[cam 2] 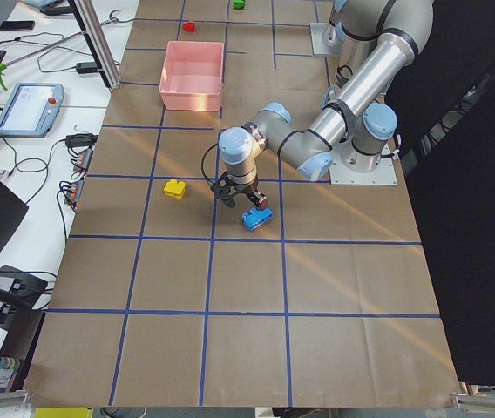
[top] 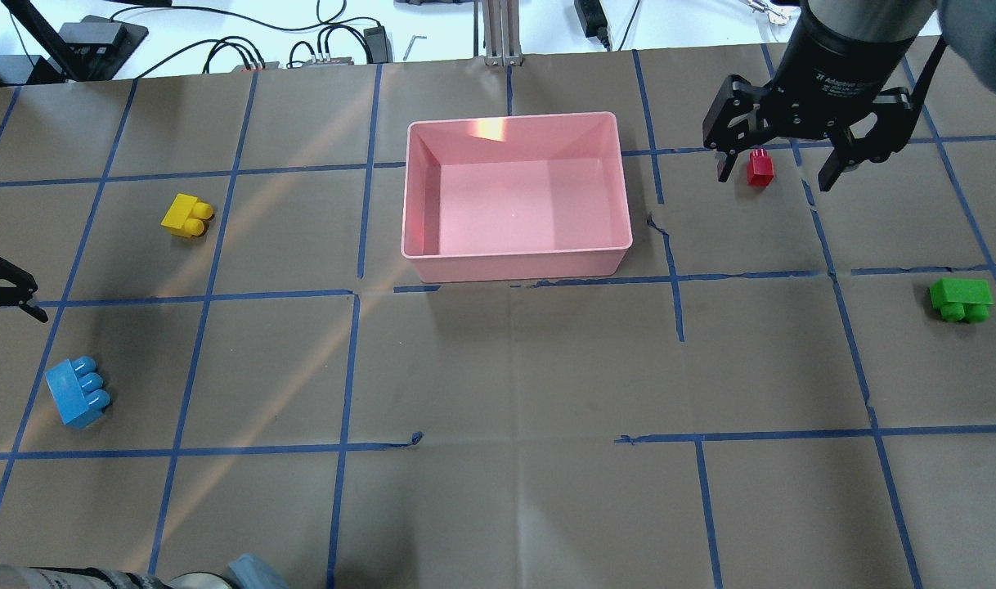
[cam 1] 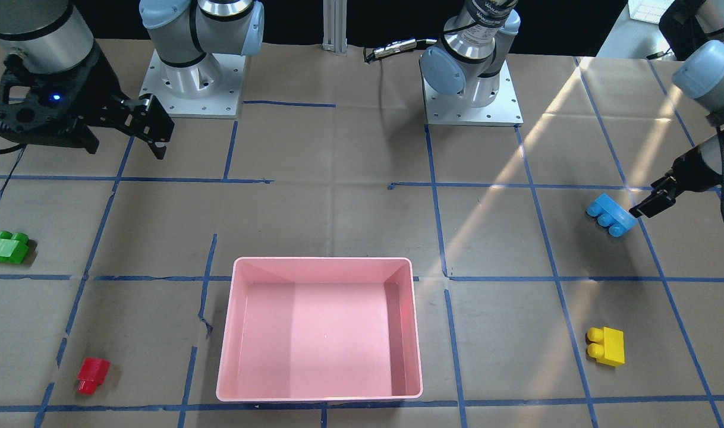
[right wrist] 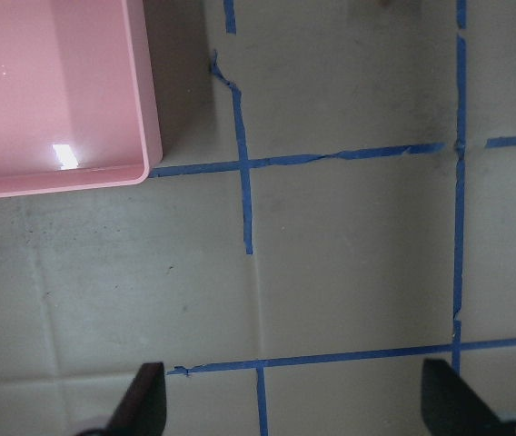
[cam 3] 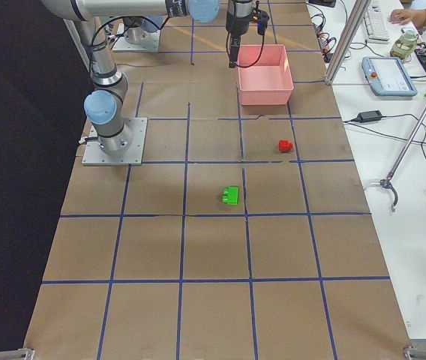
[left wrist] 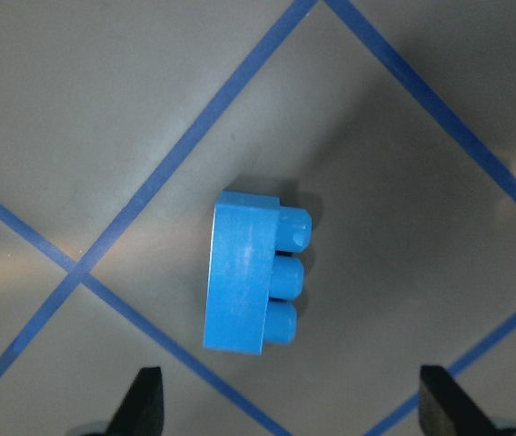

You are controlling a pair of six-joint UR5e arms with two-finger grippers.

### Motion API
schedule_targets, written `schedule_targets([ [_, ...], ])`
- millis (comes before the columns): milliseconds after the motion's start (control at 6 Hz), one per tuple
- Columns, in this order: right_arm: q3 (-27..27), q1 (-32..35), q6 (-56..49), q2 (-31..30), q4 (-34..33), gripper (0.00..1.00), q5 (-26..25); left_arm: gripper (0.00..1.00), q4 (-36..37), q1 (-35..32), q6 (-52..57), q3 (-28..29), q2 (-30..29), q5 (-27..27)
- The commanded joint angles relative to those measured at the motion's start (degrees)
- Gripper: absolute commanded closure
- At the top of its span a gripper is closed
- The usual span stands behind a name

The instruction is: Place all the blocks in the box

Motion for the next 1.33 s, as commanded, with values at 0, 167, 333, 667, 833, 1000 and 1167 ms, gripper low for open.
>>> schedule_targets([
  [0,0.2,-9.2,-6.0,0.3,-1.2,0.00,-0.4,0.01,12.1,1.0,3.9,-7.3,-1.6,0.0],
  [167,0.3,-15.0,-13.8,0.3,-1.3,0.00,-0.4,0.01,13.1,1.8,4.0,-8.0,-3.3,-0.2],
  [333,0.4,-21.2,-22.7,0.7,-1.3,0.00,-0.4,0.01,13.7,2.0,4.2,-8.6,-4.1,0.0],
  [667,0.4,-31.0,-27.4,3.8,-4.8,0.00,-2.2,0.03,13.8,2.1,4.2,-8.9,-4.9,0.0],
  [833,0.4,-33.4,-27.3,7.7,-10.0,0.00,-2.3,0.20,13.9,2.1,4.1,-8.9,-5.0,-0.3],
  [1000,1.0,-33.5,-26.6,10.8,-11.4,0.01,-2.2,0.31,14.0,2.1,4.3,-8.9,-5.0,-0.4],
  [1167,4.1,-33.5,-26.0,13.6,-16.2,0.01,-1.5,0.49,14.0,2.1,5.0,-8.9,-5.0,-0.3],
])
